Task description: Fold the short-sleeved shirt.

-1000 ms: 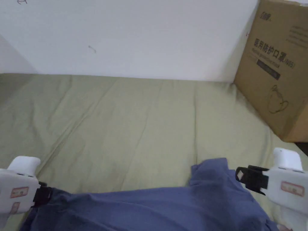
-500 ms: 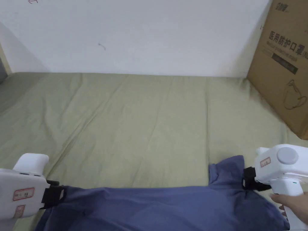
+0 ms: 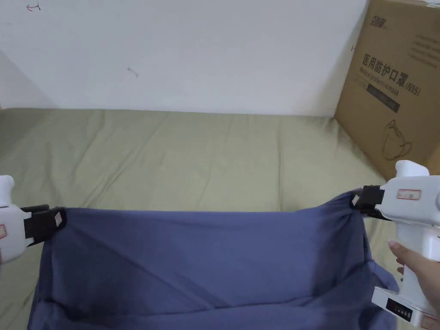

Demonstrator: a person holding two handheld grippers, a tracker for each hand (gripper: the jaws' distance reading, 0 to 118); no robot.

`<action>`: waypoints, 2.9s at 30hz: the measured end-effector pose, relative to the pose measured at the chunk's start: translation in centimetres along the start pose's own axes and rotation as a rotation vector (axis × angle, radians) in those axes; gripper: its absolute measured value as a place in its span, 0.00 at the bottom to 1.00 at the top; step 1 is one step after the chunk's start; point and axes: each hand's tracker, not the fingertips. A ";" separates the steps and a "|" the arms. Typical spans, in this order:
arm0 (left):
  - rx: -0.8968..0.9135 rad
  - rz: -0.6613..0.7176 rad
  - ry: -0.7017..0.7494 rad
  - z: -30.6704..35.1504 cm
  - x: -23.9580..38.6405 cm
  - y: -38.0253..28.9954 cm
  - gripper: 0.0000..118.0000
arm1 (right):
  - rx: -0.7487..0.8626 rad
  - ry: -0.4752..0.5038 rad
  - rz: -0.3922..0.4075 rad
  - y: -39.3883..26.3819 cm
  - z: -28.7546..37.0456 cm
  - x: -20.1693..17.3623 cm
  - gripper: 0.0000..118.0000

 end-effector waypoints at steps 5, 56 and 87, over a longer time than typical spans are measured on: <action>-0.123 -0.088 -0.048 2.9 0.7 -3.1 0.02 | -0.012 0.016 0.016 -4.8 6.1 1.6 0.02; -0.312 0.340 -0.319 11.7 -1.7 -5.7 0.00 | 0.409 -0.001 0.439 -18.1 22.5 -10.6 0.00; -0.367 0.467 -0.216 3.5 -7.4 -16.6 0.05 | 0.043 0.018 0.329 -20.1 16.8 -10.9 0.00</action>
